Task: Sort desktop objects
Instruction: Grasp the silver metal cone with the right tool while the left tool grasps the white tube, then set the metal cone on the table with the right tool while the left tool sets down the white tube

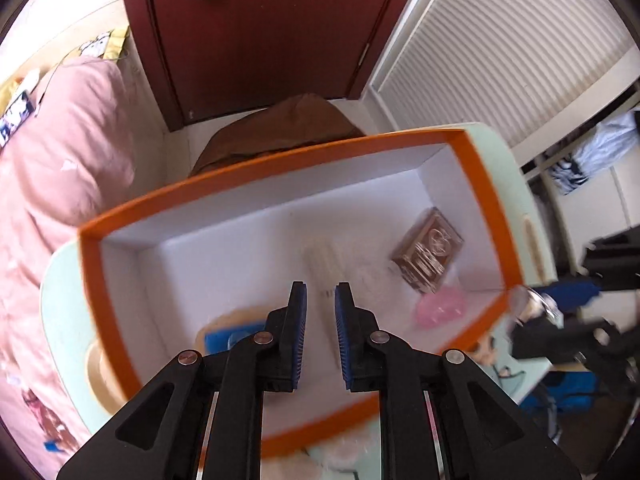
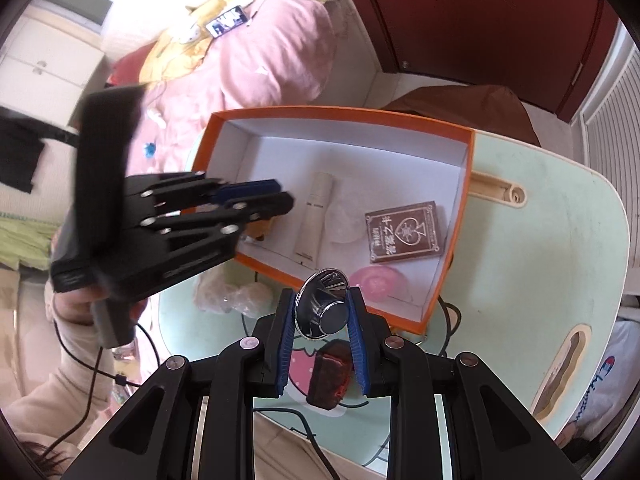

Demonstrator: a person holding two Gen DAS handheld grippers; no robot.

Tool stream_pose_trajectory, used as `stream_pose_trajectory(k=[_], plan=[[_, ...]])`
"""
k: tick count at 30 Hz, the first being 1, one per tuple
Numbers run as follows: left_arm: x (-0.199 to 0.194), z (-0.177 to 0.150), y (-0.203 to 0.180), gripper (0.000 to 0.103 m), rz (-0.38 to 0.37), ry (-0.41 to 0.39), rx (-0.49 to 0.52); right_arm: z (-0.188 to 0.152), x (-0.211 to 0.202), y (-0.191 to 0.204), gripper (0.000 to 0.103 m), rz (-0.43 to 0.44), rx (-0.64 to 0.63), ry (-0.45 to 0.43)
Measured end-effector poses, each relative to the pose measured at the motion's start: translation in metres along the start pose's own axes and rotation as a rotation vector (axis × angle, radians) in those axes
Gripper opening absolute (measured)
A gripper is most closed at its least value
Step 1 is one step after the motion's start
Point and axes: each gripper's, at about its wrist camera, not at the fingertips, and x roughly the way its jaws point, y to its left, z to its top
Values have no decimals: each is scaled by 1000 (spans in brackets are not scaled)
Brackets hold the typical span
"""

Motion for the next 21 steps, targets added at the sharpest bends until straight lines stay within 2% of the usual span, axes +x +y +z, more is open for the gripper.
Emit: stream_pose_trajectory(k=[2, 5, 6, 7, 9, 14, 21], plan=[[10, 6, 0, 16, -18, 28, -14, -2, 1, -4, 25, 4, 10, 3], [24, 10, -2, 30, -24, 65, -16, -4, 3, -8, 25, 7, 18, 11], [25, 9, -3, 31, -12, 63, 1, -4, 4, -9, 25, 9, 20, 14], [26, 8, -5, 30, 0, 60, 17, -5, 5, -10, 25, 10, 22, 15], [28, 6, -8, 20, 24, 51, 47, -5, 6, -11, 25, 15, 24, 16], [16, -2, 0, 20, -11, 8, 11, -4, 8, -10, 25, 22, 22, 14], [-47, -13, 0, 20, -76, -149, -18, -6, 5, 2, 25, 15, -7, 1]])
